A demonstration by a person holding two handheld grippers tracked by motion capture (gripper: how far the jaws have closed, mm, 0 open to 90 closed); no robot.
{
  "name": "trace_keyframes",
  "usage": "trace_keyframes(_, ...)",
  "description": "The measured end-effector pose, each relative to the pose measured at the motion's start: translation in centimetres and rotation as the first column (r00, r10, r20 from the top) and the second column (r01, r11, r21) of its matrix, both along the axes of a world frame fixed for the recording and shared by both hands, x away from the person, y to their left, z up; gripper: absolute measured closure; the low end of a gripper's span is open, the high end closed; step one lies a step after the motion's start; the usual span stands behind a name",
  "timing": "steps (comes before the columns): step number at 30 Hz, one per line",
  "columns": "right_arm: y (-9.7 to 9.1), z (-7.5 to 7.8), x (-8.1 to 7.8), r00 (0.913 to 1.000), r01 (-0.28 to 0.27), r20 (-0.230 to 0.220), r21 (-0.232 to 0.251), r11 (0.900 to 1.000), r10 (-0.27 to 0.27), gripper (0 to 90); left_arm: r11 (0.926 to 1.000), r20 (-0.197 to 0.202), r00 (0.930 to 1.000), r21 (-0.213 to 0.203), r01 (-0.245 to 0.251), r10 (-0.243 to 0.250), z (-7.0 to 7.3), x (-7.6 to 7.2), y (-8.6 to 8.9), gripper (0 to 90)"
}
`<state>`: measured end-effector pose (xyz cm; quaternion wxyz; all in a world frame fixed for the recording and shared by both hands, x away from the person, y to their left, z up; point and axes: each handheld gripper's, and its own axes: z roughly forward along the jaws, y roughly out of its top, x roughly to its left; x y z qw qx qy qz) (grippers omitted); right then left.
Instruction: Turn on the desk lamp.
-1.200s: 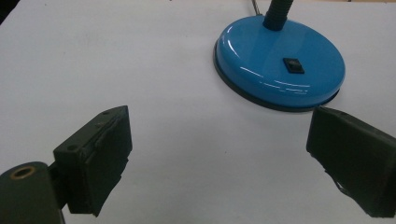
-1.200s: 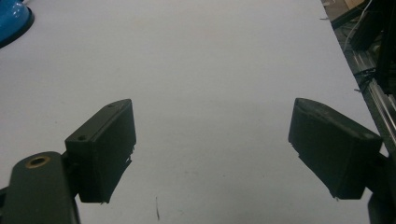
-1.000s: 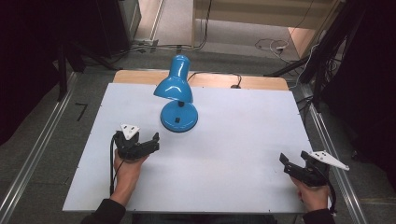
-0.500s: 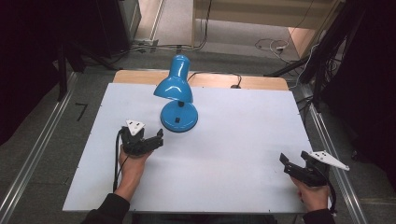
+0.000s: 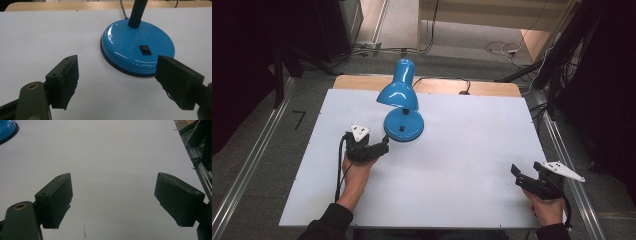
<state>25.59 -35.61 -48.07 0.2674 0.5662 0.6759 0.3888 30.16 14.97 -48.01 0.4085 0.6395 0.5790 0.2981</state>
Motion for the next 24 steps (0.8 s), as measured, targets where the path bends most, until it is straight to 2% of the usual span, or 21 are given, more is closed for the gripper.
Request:
trace_keyframes(12,-0.1,0.0,0.1,1.0,0.005,-0.005,0.006,1.0,-0.005,13.6,0.9997,-0.003,0.9997,-0.004,0.024,-0.024,0.0,1.2,-0.7,22.5)
trace_keyframes(24,-0.1,-0.1,0.2,0.9999,0.002,-0.011,0.01,0.9999,-0.002,13.7,0.9974,-0.002,0.9974,0.001,0.072,-0.072,0.0,2.0,-1.3,32.0)
